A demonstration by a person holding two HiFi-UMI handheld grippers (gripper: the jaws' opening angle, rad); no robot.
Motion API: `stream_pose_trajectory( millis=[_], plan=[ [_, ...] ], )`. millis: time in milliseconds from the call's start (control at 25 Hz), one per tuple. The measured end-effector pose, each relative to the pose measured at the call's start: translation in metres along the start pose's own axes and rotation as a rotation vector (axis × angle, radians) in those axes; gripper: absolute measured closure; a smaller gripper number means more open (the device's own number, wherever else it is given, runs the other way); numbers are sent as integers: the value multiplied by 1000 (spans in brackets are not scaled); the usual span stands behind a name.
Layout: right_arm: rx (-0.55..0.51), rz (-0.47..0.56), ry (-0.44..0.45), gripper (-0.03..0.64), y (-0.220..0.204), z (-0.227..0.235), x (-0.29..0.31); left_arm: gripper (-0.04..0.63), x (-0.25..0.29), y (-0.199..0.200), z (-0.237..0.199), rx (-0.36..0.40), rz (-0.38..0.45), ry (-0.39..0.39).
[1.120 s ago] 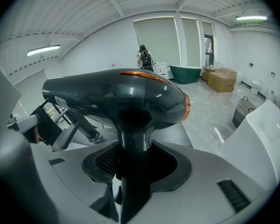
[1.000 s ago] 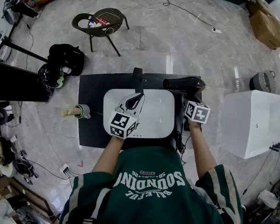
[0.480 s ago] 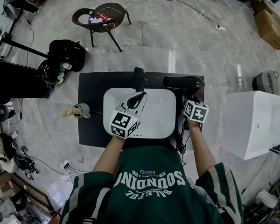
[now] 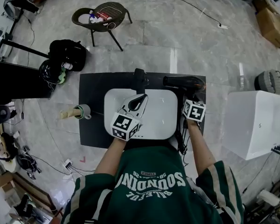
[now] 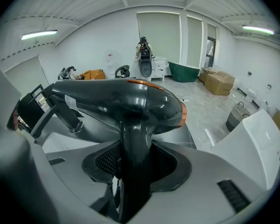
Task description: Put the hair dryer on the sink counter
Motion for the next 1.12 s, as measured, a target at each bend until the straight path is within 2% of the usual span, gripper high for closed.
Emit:
stream_pose_trajectory(
  millis=[240,760,1120],
  plan=[
    [-38,-21,-17,417,-9,2,12,583,-2,-8,-4,-9,-9,11],
    [-33,-95,-79,417,-27,10,29,583,0,-11,-8,-20,-18,20],
    [-51,-94,-81,417,-30,7,34,584,-4,-16,-11,-40,-21,31]
  ],
)
Point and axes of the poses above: the fingertips, and each gripper's own axes: x forward along the fingers, z to its right, y out of its top, the point moved 3 cm from there along -x, backward along the fingers, and after that the axes turned 13 degrees about z, right-handed, at the moved point
